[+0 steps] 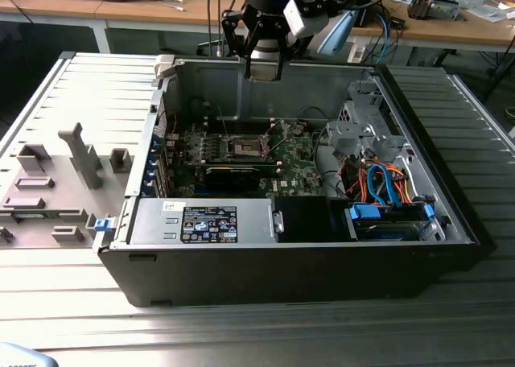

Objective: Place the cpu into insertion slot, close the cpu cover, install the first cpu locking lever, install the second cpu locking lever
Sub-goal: 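Place the cpu into insertion slot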

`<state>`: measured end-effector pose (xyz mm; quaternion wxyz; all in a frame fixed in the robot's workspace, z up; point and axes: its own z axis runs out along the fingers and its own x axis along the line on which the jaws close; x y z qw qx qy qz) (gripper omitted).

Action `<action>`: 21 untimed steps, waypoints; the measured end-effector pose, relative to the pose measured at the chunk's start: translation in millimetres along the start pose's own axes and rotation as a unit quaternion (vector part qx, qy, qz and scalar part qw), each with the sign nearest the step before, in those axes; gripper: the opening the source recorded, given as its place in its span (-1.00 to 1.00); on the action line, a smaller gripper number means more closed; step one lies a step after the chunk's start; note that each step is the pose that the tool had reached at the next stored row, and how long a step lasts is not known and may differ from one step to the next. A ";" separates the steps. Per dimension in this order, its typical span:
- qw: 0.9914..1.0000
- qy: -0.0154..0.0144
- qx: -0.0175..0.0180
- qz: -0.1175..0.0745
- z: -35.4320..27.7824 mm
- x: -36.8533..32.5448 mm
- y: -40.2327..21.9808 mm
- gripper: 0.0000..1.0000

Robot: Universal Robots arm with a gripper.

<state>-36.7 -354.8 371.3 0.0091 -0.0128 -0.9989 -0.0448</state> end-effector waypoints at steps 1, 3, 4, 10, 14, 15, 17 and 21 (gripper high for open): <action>1.000 0.000 0.000 0.000 0.2 0.0 0.0 0.09; 1.000 0.000 0.000 0.000 0.6 0.0 -0.1 0.09; 1.000 0.000 0.000 0.000 1.0 0.0 -0.1 0.09; 1.000 0.000 0.000 0.000 6.8 -0.1 -0.6 0.09; 1.000 0.000 0.000 0.000 8.7 -0.2 -0.8 0.09; 1.000 0.000 0.000 0.000 8.8 -0.2 -0.8 0.09; 1.000 0.000 0.000 0.000 9.0 -0.2 -0.8 0.09; 1.000 0.000 0.000 0.000 23.0 -0.5 -2.1 0.09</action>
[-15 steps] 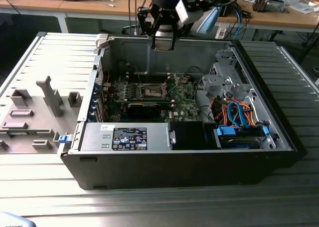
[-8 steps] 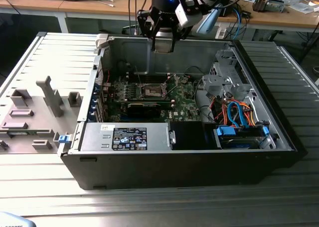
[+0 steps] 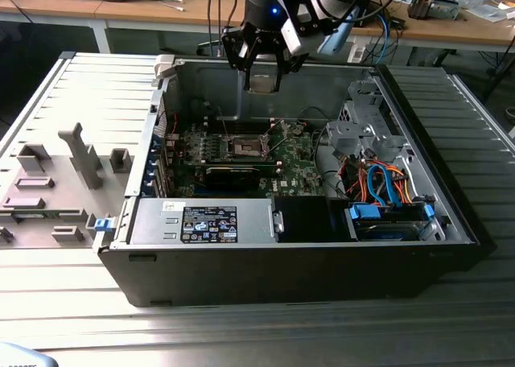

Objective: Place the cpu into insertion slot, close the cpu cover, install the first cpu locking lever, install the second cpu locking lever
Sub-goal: 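Place the cpu into insertion slot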

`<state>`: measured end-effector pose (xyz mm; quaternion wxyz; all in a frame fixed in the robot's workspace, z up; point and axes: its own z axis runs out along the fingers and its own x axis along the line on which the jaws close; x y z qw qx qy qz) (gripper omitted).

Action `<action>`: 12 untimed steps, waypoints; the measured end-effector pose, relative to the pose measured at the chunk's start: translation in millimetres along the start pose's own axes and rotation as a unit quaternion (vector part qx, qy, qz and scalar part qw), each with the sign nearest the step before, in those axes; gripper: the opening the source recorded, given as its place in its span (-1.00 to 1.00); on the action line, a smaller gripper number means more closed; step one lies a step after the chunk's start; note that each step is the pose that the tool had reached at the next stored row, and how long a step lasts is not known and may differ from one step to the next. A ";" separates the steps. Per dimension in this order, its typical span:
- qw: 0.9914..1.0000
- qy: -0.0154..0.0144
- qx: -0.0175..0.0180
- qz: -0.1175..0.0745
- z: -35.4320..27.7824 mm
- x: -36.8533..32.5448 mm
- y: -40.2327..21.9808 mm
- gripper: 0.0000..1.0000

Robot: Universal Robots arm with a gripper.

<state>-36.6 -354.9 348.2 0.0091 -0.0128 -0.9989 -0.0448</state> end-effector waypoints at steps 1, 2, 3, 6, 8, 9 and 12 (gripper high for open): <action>1.000 0.000 0.000 0.000 0.2 0.0 0.0 0.09; 1.000 0.000 0.000 0.000 0.3 0.0 0.0 0.09; 1.000 0.000 0.000 0.000 0.4 0.0 0.0 0.09; 1.000 0.000 0.000 0.000 1.3 0.0 -0.1 0.09; 1.000 0.000 0.000 0.000 1.9 0.5 -0.2 0.09; 1.000 0.000 0.000 0.000 2.2 0.8 -0.2 0.09; 1.000 0.000 0.000 0.000 3.4 2.6 -0.5 0.09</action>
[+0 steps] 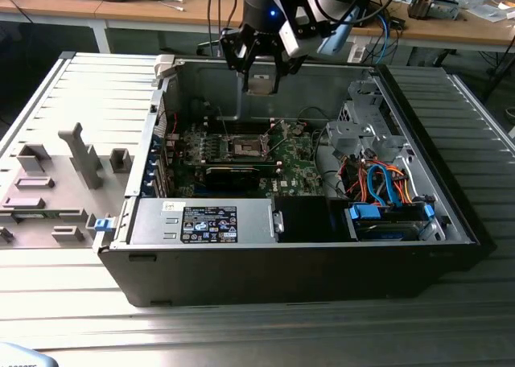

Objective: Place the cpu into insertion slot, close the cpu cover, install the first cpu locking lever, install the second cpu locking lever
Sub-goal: 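Place the cpu into insertion slot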

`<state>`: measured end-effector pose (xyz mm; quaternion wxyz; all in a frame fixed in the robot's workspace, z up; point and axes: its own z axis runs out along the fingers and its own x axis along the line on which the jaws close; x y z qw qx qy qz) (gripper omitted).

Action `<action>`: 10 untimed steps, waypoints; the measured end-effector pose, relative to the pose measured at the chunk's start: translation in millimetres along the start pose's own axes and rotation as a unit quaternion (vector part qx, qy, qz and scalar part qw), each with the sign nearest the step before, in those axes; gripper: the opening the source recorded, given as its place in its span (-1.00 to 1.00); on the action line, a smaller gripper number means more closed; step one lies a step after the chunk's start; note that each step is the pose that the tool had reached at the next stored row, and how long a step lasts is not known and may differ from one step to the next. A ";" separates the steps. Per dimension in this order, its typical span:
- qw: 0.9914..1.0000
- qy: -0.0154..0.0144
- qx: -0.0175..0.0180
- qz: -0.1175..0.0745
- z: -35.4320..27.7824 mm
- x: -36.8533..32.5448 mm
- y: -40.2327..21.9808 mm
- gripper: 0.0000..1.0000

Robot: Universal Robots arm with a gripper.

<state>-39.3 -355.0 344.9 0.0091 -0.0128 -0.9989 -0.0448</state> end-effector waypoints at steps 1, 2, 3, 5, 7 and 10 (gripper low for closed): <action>1.000 0.000 0.000 0.000 0.2 0.0 -0.1 0.09; 1.000 0.000 0.000 0.000 0.5 0.1 -0.3 0.09; 1.000 0.000 0.000 0.000 0.7 0.1 -0.4 0.09; 1.000 0.000 0.000 0.000 1.1 0.1 -0.4 0.09; 1.000 0.000 0.000 0.000 1.4 0.0 -0.5 0.09; 1.000 0.000 0.000 0.000 3.2 0.0 -0.6 0.09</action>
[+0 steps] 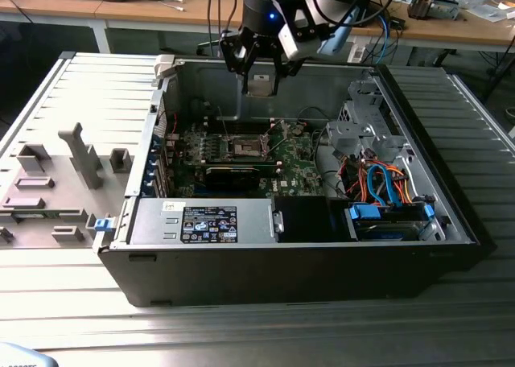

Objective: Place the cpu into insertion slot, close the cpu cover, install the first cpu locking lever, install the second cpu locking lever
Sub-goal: 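Place the cpu into insertion slot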

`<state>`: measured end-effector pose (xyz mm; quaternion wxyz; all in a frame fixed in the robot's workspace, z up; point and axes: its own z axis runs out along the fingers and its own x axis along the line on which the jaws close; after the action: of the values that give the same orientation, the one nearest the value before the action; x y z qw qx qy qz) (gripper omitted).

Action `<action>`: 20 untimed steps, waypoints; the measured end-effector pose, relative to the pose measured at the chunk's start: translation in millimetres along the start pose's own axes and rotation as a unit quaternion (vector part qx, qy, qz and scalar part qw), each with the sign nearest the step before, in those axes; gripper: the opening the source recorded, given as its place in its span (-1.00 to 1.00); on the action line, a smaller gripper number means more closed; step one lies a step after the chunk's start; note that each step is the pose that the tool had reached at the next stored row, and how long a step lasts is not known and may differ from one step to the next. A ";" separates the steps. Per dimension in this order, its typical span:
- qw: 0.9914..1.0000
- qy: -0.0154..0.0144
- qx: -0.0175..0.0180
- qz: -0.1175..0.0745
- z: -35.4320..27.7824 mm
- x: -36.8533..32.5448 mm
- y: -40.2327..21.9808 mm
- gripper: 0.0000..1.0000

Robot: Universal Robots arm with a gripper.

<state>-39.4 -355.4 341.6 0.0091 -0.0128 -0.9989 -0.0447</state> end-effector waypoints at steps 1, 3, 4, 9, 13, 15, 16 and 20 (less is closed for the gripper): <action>1.000 0.000 0.000 0.000 1.5 0.0 -0.1 0.09; 1.000 0.000 0.000 0.000 1.6 0.0 -0.1 0.09; 1.000 0.000 0.000 0.000 1.9 0.0 -0.2 0.09; 1.000 0.000 0.000 0.000 8.3 -0.2 -0.7 0.09; 1.000 0.000 0.000 0.000 8.4 -0.2 -0.8 0.09; 1.000 0.000 0.000 0.000 8.4 -0.2 -0.8 0.09; 1.000 0.000 0.000 0.000 8.5 -0.2 -0.7 0.09; 1.000 0.000 0.000 0.000 10.2 0.4 -0.9 0.09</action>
<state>-40.0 -355.4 331.4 0.0091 -0.0129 -0.9989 -0.0448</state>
